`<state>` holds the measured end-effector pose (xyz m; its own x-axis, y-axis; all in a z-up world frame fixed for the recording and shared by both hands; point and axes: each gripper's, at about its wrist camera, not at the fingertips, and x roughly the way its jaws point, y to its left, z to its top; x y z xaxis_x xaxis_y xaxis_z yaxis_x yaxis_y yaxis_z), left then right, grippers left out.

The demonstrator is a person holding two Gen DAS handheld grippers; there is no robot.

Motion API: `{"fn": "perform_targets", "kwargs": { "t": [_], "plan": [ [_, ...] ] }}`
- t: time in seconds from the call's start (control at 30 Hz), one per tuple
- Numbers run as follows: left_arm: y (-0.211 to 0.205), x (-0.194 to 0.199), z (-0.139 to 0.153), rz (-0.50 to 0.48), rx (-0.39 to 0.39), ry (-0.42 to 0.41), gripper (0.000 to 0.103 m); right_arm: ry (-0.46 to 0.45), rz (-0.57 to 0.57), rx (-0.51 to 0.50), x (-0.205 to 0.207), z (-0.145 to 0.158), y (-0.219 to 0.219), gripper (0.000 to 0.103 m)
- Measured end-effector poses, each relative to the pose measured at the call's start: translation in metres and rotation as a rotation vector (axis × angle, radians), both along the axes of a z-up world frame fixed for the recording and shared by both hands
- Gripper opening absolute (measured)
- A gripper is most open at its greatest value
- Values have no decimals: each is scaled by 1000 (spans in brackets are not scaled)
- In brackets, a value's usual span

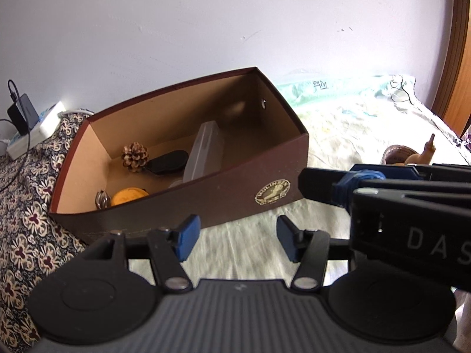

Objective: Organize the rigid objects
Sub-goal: 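Withdraw the right gripper from the brown box back over the sheet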

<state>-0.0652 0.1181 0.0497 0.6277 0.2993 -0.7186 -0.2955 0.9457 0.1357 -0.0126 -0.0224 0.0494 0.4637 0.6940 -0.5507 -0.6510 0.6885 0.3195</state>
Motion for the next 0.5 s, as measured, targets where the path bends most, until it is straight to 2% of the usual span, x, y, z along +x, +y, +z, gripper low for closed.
{"fn": "perform_targets", "kwargs": {
  "t": [0.5],
  "plan": [
    [-37, 7, -27, -120, -25, 57, 58, 41, -72, -32, -4, -22, -39, 27]
  ]
}}
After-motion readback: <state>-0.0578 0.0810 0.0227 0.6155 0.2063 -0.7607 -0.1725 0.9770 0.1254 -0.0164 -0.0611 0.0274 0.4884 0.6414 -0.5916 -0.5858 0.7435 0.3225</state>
